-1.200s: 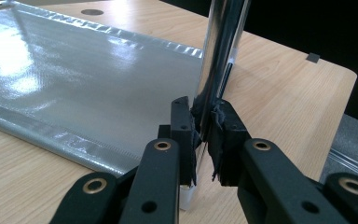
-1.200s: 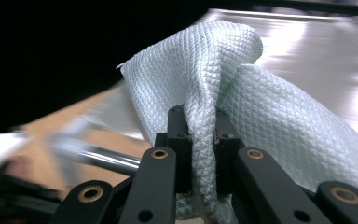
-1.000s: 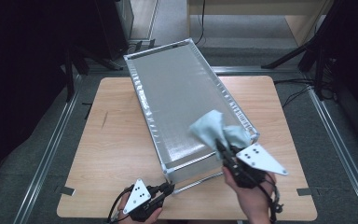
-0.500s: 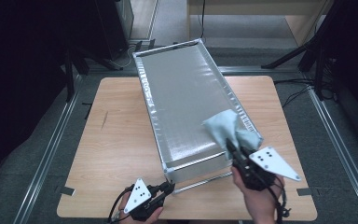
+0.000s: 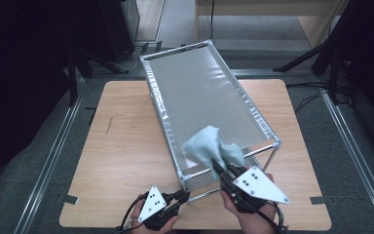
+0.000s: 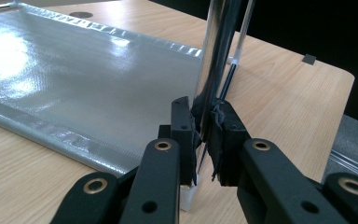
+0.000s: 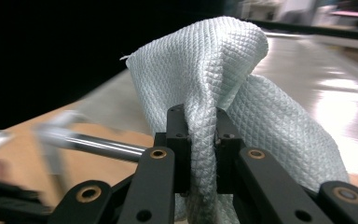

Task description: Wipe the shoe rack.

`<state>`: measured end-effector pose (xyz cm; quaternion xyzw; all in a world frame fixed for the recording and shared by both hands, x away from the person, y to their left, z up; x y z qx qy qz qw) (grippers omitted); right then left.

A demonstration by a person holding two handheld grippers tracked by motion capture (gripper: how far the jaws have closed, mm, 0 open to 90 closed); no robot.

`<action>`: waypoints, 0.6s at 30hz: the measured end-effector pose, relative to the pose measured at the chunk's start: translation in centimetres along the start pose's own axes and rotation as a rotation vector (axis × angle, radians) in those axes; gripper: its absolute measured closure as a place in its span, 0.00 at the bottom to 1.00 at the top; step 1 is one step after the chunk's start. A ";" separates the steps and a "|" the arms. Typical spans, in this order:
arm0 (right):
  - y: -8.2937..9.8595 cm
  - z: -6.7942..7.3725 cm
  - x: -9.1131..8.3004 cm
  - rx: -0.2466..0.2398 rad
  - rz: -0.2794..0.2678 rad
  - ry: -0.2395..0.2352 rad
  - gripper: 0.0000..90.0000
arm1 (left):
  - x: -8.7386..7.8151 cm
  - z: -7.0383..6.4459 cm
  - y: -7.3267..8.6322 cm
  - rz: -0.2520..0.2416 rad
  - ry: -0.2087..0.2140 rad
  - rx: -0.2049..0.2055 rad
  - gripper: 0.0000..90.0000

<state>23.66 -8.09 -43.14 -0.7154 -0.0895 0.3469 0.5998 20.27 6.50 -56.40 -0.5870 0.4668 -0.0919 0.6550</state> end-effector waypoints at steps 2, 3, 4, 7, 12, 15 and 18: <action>0.4 -2.0 -1.0 0.028 -0.020 0.063 0.90 | 0.3 0.0 -0.2 0.002 0.001 0.001 0.90; 0.4 -2.0 -1.0 0.028 -0.020 0.063 0.90 | 0.3 0.0 -0.2 0.002 0.001 0.001 0.90; 0.9 -4.1 -2.2 0.045 -0.042 0.145 0.90 | 0.5 0.1 -0.3 0.003 0.002 -0.002 0.90; 1.7 -6.4 -3.4 0.084 -0.057 0.231 0.90 | 0.6 0.2 -0.4 0.003 0.005 -0.003 0.90; 5.6 -10.8 -4.6 0.188 -0.011 0.326 0.90 | 1.0 0.6 -0.7 0.004 0.010 -0.001 0.90; 7.4 -11.7 -3.9 0.202 0.044 0.342 0.90 | 1.0 0.7 -0.7 0.006 0.017 0.002 0.90; 9.5 -12.5 -2.7 0.228 0.125 0.347 0.90 | 0.9 0.8 -0.7 0.008 0.021 0.005 0.90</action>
Point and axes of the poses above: each handheld gripper's, and its own axes: x roughly forward along the jaws, y roughly out of its underside, z roughly to its left, the point moved 8 cm from there along x, roughly forward along the jaws, and after that the axes turned 11 degrees about z, right-handed, at the moved point
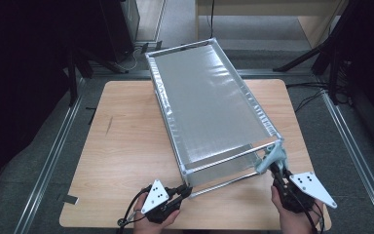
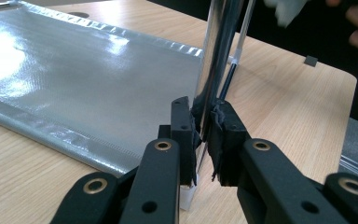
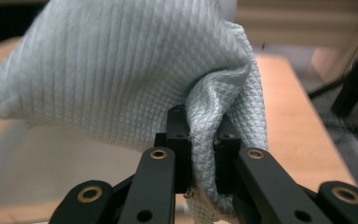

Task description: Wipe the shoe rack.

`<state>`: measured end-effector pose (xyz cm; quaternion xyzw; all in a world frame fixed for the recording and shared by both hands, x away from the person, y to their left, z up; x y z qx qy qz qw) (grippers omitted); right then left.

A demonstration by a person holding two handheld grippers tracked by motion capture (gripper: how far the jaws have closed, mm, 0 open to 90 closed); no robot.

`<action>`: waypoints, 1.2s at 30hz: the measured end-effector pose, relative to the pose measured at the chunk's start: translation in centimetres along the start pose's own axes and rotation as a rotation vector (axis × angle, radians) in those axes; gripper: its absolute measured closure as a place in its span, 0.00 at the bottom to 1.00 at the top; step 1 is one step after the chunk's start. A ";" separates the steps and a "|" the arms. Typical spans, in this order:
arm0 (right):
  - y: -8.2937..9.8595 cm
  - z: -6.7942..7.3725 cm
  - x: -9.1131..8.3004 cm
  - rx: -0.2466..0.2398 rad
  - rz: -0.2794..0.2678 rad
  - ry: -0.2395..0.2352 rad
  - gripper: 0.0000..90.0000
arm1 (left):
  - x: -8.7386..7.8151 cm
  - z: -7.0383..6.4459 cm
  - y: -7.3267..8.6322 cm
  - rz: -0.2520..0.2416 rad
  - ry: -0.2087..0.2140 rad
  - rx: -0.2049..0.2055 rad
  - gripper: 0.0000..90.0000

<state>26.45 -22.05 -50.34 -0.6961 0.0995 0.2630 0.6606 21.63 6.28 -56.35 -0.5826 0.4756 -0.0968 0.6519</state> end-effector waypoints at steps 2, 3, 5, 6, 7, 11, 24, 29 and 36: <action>1.3 -0.3 1.3 0.002 0.064 -0.005 0.90 | 0.0 0.0 0.0 0.001 -0.002 0.001 0.90; 2.0 -0.4 2.0 0.009 0.103 -0.018 0.90 | -0.1 0.0 0.0 0.001 -0.002 0.000 0.90; 3.2 -0.5 3.3 0.018 0.170 -0.029 0.90 | -0.1 0.1 0.1 0.000 -0.001 0.000 0.90; 3.7 -0.4 3.8 0.022 0.199 -0.038 0.90 | -0.2 0.1 0.1 0.001 0.000 0.001 0.90; 4.1 -0.3 4.3 0.021 0.220 -0.044 0.90 | -0.2 0.1 0.1 0.001 0.000 0.001 0.90; 5.4 0.3 5.6 0.004 0.302 -0.052 0.90 | -0.5 0.3 0.3 0.004 0.008 -0.002 0.90; 1.1 0.5 2.5 0.005 0.153 -0.044 0.90 | -0.8 0.4 0.4 -0.002 0.008 -0.012 0.90; -1.5 -0.4 -0.5 0.016 0.042 -0.038 0.91 | -0.8 0.4 0.4 -0.001 0.008 -0.011 0.90; -1.4 -1.7 -0.6 0.035 0.035 -0.010 0.91 | -0.8 0.4 0.4 0.000 0.010 -0.012 0.90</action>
Point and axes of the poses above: each handheld gripper's, and its own axes: x roughly forward along the jaws, y roughly out of its underside, z roughly to its left, the point moved 8 cm from there along x, roughly forward along the jaws, and after that the axes turned 11 degrees about z, right-handed, at the moved point
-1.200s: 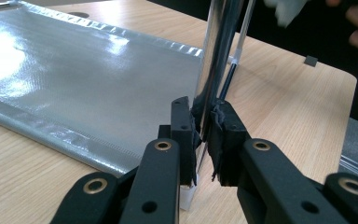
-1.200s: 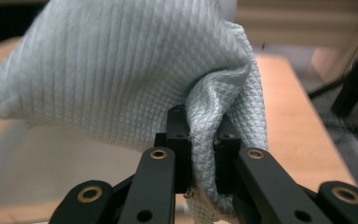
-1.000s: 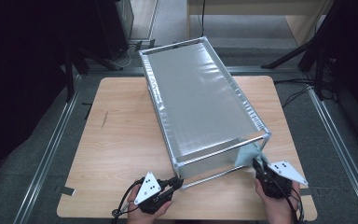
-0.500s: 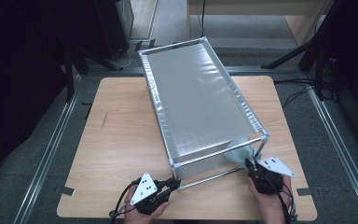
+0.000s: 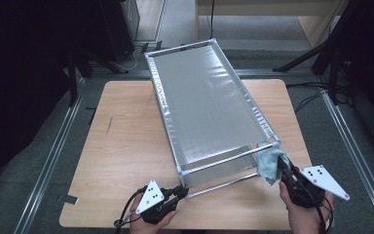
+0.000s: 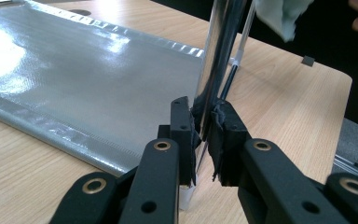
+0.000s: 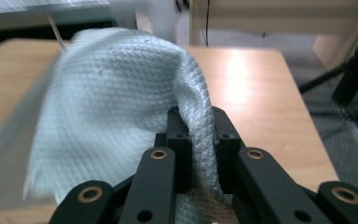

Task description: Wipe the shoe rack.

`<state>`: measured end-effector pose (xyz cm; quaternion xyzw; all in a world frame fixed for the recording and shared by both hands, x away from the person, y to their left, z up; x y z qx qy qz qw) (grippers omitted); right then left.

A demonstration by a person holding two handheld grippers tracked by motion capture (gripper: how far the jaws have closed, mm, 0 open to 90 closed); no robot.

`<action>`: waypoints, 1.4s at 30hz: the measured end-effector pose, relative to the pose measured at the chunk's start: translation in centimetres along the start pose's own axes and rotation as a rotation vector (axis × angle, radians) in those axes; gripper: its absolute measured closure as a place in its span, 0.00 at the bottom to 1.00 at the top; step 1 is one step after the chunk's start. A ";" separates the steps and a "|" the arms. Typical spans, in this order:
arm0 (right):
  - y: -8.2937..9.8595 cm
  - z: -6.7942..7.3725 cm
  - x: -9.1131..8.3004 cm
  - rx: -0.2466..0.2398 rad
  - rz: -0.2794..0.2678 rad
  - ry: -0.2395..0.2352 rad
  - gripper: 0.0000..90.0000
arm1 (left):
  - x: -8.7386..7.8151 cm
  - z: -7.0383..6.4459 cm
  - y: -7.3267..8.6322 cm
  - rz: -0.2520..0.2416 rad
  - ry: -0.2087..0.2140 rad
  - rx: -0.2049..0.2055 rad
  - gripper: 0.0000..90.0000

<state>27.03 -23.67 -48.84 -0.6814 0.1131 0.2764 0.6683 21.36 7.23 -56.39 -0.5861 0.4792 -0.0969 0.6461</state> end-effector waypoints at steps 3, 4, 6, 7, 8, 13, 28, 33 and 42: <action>1.3 -0.5 1.2 0.019 0.067 -0.013 0.90 | 0.0 0.0 0.0 0.000 0.000 -0.001 0.90; 2.5 -0.9 2.4 0.049 0.118 -0.037 0.90 | 0.0 0.0 0.0 0.001 0.000 -0.005 0.90; 3.8 -1.2 3.5 0.074 0.180 -0.058 0.90 | 0.0 0.1 0.0 0.000 0.002 -0.008 0.89; 4.3 -1.3 4.0 0.081 0.205 -0.060 0.90 | 0.0 0.1 0.0 0.001 0.003 -0.009 0.89; 4.7 -1.2 4.4 0.079 0.222 -0.057 0.91 | -0.1 0.2 0.0 0.001 0.002 -0.009 0.89; 4.8 0.5 4.8 0.025 0.215 -0.055 0.91 | -0.1 0.3 0.0 0.001 0.001 -0.009 0.89; 7.1 6.1 10.6 -0.106 0.330 -0.067 0.86 | -0.2 0.0 0.2 -0.003 0.002 -0.003 0.89; 7.3 8.6 10.6 -0.145 0.333 -0.106 0.88 | -0.2 0.0 0.2 -0.003 0.000 -0.004 0.89; 8.9 18.1 9.4 -0.284 0.343 -0.306 0.89 | -0.1 0.0 0.2 -0.002 -0.002 -0.003 0.89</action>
Point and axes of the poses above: each handheld gripper's, and its own axes: x roughly forward along the jaws, y roughly out of its underside, z roughly to its left, the point moved 8 cm from there along x, roughly forward along the jaws, and after that the axes turned 11 degrees about z, right-handed, at the moved point
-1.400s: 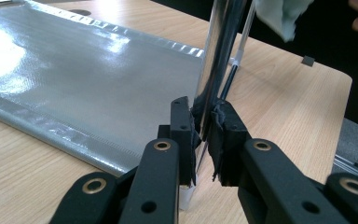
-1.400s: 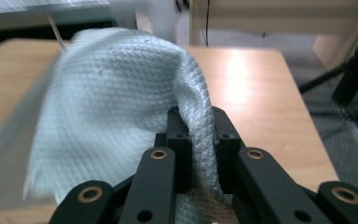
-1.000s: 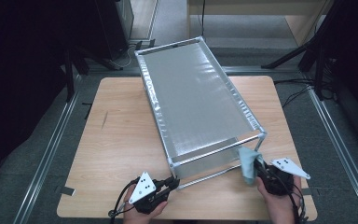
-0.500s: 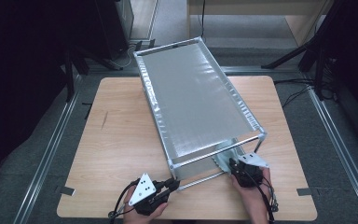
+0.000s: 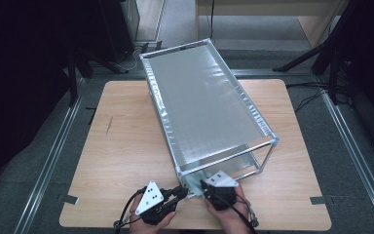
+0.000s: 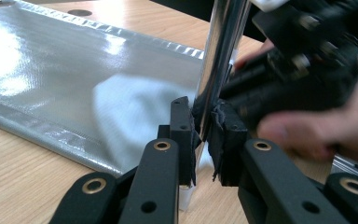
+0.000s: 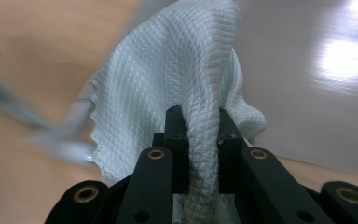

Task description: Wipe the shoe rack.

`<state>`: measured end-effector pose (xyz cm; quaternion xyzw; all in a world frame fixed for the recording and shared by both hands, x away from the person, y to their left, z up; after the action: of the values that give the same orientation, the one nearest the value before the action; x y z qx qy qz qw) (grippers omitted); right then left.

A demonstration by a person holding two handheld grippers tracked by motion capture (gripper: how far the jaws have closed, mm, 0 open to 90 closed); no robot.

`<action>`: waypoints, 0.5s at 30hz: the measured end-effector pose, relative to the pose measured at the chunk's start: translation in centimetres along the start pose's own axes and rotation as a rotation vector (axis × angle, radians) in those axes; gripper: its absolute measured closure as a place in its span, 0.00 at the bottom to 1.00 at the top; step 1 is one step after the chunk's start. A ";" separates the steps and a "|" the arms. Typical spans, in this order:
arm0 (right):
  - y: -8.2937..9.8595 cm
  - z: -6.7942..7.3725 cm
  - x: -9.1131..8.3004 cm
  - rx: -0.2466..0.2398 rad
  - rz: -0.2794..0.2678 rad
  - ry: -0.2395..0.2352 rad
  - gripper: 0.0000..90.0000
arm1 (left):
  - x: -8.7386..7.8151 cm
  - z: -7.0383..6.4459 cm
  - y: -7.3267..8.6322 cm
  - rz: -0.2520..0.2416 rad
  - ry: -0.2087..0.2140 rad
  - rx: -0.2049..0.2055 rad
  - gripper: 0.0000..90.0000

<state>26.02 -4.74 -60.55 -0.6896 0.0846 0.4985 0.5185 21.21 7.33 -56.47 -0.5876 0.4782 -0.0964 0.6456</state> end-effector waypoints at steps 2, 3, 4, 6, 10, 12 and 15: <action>-0.1 2.0 0.2 -0.037 -0.003 -0.041 0.89 | 0.0 0.0 0.0 0.001 -0.004 0.001 0.90; -0.1 2.4 0.3 -0.047 -0.006 -0.035 0.89 | 0.0 0.0 0.0 0.003 -0.007 0.004 0.90; -0.1 2.4 0.3 -0.063 -0.009 -0.026 0.89 | 0.0 0.0 0.0 0.003 -0.008 0.004 0.90; -0.1 1.5 0.2 -0.050 -0.003 -0.031 0.89 | -0.1 0.0 0.0 0.004 -0.013 0.003 0.90; 0.3 -2.7 -0.6 -0.004 0.000 0.084 0.89 | -0.3 0.6 0.0 0.004 -0.028 -0.010 0.90; 0.8 -5.5 -1.3 0.052 0.001 0.136 0.89 | -0.5 0.9 0.1 0.004 -0.031 -0.015 0.90; 1.3 -7.8 -2.0 0.111 -0.004 0.168 0.90 | -0.6 1.0 0.1 0.006 -0.035 -0.015 0.90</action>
<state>28.90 -12.34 -60.07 -0.6993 0.1539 0.4323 0.5481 21.60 8.44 -56.42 -0.5927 0.4692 -0.0807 0.6496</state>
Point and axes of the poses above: each handheld gripper's, and its own axes: x roughly forward along the jaws, y roughly out of its underside, z roughly to its left, the point moved 8 cm from there along x, roughly forward along the jaws, and after that the axes turned 11 degrees about z, right-handed, at the moved point
